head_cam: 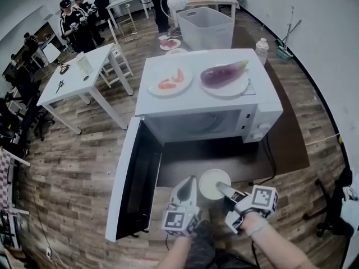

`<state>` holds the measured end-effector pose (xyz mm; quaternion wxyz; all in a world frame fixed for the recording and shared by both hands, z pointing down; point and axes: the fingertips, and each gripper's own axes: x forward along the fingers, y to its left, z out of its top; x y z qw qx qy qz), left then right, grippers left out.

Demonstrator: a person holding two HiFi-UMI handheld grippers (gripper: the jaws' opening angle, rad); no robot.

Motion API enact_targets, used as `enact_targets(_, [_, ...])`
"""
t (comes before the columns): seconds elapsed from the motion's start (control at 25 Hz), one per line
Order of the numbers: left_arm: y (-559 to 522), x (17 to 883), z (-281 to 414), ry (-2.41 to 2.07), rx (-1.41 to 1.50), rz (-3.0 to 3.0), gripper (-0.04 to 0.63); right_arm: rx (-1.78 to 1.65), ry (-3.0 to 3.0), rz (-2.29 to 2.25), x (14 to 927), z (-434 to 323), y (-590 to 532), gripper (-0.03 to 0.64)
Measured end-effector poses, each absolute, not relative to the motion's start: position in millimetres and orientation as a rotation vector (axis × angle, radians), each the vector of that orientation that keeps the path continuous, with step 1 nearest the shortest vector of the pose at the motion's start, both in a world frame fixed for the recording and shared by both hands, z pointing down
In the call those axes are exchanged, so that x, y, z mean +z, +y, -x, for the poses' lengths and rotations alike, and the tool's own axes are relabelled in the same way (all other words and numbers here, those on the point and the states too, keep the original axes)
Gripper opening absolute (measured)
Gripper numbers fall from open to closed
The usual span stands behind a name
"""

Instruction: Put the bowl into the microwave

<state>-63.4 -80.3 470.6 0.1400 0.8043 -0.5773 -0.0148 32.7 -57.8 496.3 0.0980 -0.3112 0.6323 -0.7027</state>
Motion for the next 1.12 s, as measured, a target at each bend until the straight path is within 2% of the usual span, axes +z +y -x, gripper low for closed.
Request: enact_targets(1.12, [-146,464,83,-1.704,-0.129,-2.336,0.002,-1.994,1.803,0.959,491,-4,-157,0.173])
